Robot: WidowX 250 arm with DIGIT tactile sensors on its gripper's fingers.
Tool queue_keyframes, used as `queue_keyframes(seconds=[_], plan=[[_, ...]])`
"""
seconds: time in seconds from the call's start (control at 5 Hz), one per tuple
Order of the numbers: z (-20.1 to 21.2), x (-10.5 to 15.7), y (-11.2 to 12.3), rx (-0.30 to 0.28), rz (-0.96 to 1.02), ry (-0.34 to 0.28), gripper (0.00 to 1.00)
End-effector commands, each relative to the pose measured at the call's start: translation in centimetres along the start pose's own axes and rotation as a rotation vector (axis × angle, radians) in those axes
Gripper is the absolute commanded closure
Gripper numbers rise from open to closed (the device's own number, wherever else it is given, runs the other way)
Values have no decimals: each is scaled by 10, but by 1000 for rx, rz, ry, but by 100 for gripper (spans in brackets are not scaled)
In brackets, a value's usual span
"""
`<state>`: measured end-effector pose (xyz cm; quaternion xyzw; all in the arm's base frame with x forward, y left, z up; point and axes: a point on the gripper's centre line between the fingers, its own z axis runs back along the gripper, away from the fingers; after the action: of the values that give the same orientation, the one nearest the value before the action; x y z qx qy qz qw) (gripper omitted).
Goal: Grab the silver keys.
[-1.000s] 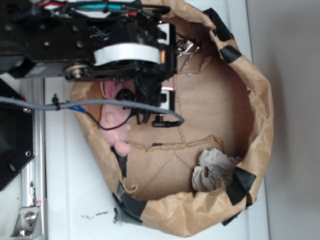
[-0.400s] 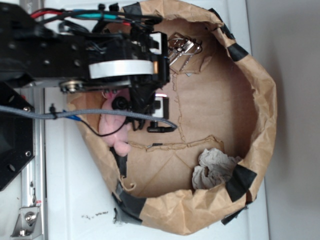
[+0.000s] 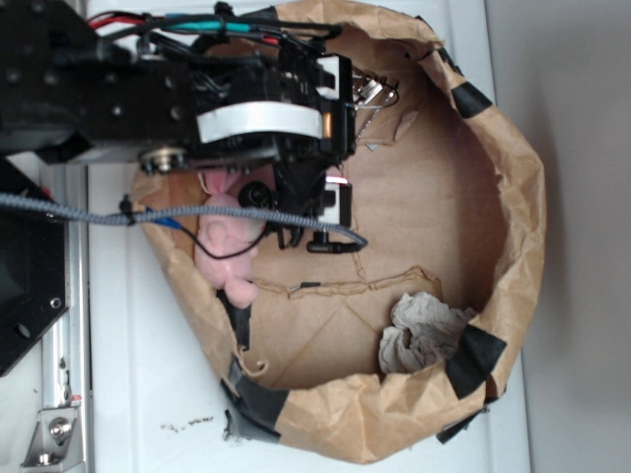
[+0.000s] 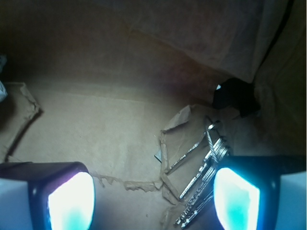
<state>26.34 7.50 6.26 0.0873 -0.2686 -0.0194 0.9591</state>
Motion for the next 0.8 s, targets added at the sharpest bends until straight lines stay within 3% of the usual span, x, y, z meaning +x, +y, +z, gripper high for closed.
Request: queue_keyframes(seconds=[0.0,0.2,0.6], plan=[[-2,8,21,64,-28,-47,0],[-9,7,24,119,-34,-45,0],[-16,8,26,150,-25,-38,0]])
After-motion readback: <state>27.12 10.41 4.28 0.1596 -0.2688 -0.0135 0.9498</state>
